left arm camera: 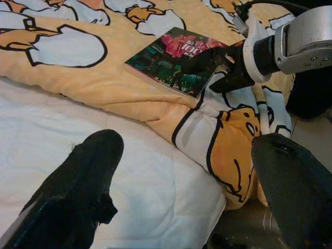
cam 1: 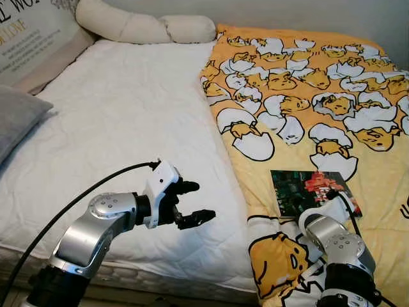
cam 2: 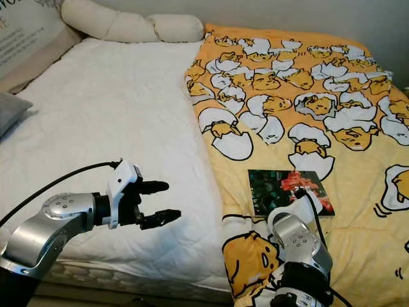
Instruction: Clean up the room
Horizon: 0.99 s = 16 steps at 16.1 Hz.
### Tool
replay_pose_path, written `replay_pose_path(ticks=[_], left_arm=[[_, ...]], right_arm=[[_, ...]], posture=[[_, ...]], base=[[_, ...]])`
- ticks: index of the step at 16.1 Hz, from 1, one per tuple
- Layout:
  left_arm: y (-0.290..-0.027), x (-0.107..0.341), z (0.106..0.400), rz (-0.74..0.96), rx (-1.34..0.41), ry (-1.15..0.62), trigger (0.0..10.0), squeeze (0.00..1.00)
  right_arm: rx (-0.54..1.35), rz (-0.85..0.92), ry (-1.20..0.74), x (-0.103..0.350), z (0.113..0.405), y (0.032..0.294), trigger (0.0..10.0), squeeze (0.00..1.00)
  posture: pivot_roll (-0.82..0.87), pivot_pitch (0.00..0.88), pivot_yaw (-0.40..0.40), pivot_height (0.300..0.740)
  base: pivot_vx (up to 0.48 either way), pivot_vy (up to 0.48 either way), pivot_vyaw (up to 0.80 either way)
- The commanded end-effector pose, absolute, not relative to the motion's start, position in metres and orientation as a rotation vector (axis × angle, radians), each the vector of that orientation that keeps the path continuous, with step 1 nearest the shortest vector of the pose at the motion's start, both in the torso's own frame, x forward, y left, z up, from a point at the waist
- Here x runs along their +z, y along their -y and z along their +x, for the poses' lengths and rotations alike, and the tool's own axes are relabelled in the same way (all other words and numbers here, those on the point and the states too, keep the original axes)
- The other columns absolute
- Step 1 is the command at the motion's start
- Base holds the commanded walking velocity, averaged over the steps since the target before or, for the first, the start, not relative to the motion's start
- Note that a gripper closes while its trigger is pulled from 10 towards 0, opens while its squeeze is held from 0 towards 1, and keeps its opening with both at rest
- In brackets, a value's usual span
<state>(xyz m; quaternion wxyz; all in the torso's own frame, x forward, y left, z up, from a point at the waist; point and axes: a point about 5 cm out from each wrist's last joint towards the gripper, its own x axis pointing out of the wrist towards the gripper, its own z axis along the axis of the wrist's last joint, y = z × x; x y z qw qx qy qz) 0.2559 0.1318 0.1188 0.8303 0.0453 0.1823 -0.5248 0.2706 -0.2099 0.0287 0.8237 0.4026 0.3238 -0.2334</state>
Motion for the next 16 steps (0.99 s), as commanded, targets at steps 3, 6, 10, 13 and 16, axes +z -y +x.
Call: replay_pose_path(ticks=[3,6,10,13,16], left_arm=[[-0.129,0.125,0.255,0.129,-1.15,-0.37,10.0,1.0],[-0.128,0.126,0.256,0.131,-1.155,-0.369,10.0,1.0],[-0.129,0.126,0.254,0.135,-1.162,-0.373,10.0,1.0],[-0.128,0.126,0.253,0.132,-1.166,-0.368,10.0,1.0],[-0.127,0.126,0.253,0.131,-1.171,-0.363,10.0,1.0]], right_arm=[[-0.449,0.899,-0.615,0.029,0.276,0.21,10.0,0.0],[-0.381,0.968,-0.558,0.027,0.283,0.208,10.0,0.0],[-0.379,1.052,-0.53,0.015,0.278,0.209,10.0,0.0],[-0.409,1.126,-0.457,0.005,0.272,0.216,10.0,0.0],[-0.525,1.186,-0.379,-0.011,0.261,0.228,9.6,0.0]], posture=[[-0.03,0.0,0.036,0.74],[-0.02,0.0,0.04,0.74],[-0.01,0.0,0.034,0.74],[-0.01,0.0,0.034,0.74],[-0.01,0.0,0.045,0.74]], base=[[0.0,0.0,0.0],[0.0,0.0,0.0],[0.0,0.0,0.0],[0.0,0.0,0.0],[0.0,0.0,0.0]])
